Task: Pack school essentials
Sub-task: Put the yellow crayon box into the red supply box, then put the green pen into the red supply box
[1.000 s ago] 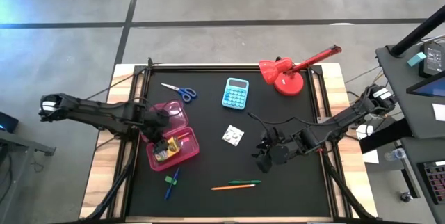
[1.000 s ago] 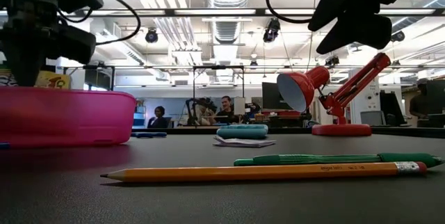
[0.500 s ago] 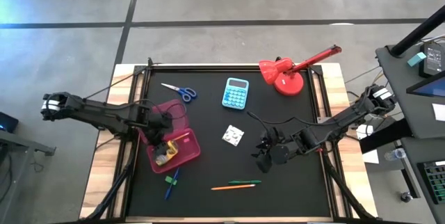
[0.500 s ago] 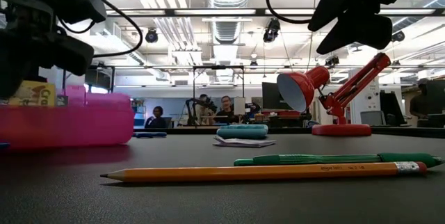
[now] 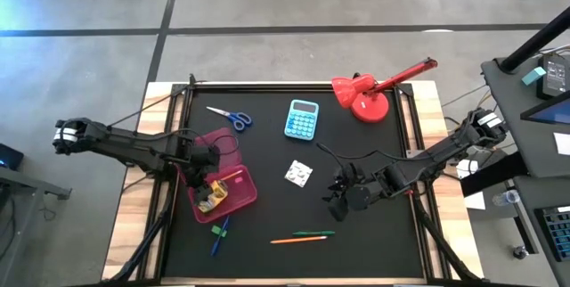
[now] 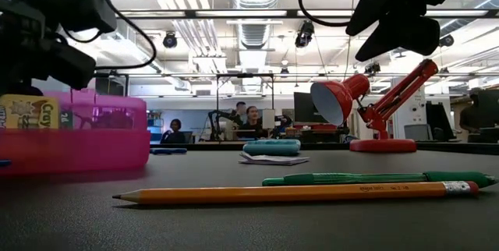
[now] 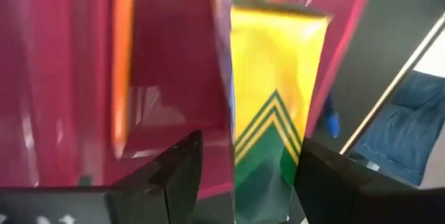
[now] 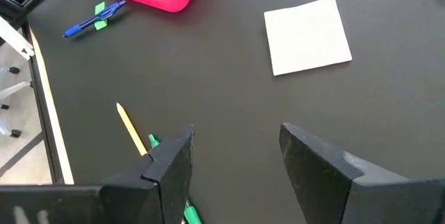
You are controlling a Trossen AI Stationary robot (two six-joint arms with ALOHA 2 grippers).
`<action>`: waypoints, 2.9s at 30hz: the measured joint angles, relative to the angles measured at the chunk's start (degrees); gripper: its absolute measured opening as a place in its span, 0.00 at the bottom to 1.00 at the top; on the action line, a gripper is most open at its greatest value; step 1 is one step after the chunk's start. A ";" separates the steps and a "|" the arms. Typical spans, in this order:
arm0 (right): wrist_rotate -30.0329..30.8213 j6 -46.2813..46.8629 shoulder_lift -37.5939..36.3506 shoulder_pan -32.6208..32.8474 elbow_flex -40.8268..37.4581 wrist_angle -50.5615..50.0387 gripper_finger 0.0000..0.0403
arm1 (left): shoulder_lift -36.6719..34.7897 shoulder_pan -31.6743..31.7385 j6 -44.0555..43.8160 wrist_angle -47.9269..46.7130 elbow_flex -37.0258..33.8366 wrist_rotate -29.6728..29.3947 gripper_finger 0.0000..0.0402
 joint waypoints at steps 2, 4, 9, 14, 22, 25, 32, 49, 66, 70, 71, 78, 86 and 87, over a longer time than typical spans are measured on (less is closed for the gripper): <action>0.00 0.08 0.00 0.00 0.00 0.01 0.50 | 0.01 0.00 -0.02 -2.03 0.02 -0.71 0.47; 0.00 0.07 0.00 0.00 0.00 0.06 0.50 | -0.11 0.00 -0.03 -3.90 0.27 -2.78 0.47; -0.06 0.13 0.00 0.00 0.00 0.13 0.50 | -0.23 -0.02 -1.32 -6.76 1.73 -6.32 0.47; -1.59 1.66 0.00 0.00 0.00 0.16 0.50 | -0.42 -0.07 -1.42 -6.47 4.33 -6.40 0.47; -4.20 2.60 0.13 3.81 -0.04 1.29 0.50 | -0.20 -1.49 0.61 -6.49 9.88 -9.71 0.47; -4.07 0.13 0.13 5.53 -0.04 4.10 0.50 | -0.20 -1.48 0.53 -6.93 10.39 -12.58 0.47; -0.47 -4.53 1.89 7.97 -0.04 12.75 0.50 | -0.20 -2.05 -2.98 1.46 10.30 -13.49 0.47; -0.92 -22.46 20.69 9.75 5.22 14.44 0.50 | -0.09 -10.29 -9.02 44.71 10.20 -18.47 0.47; -1.65 -25.44 27.45 9.75 13.13 1.41 0.50 | -0.04 -10.78 -8.61 53.76 10.29 -21.15 0.47; -1.69 -23.75 27.45 9.64 11.73 1.16 0.50 | -0.04 -10.78 -8.57 53.72 10.29 -21.15 0.47; -1.74 -23.29 27.45 9.62 11.50 1.25 0.50 | -0.04 -10.78 -8.57 53.69 10.29 -21.15 0.47; -2.57 -21.80 27.45 9.62 11.04 1.53 0.50 | -0.04 -10.82 -8.50 53.68 10.25 -21.15 0.47; -4.29 -21.81 27.45 9.62 9.84 1.39 0.50 | -0.04 -10.82 -8.48 53.68 10.13 -21.15 0.47; -4.47 -21.75 27.45 9.62 9.64 1.33 0.50 | -0.04 -10.82 -8.48 53.68 10.08 -21.15 0.47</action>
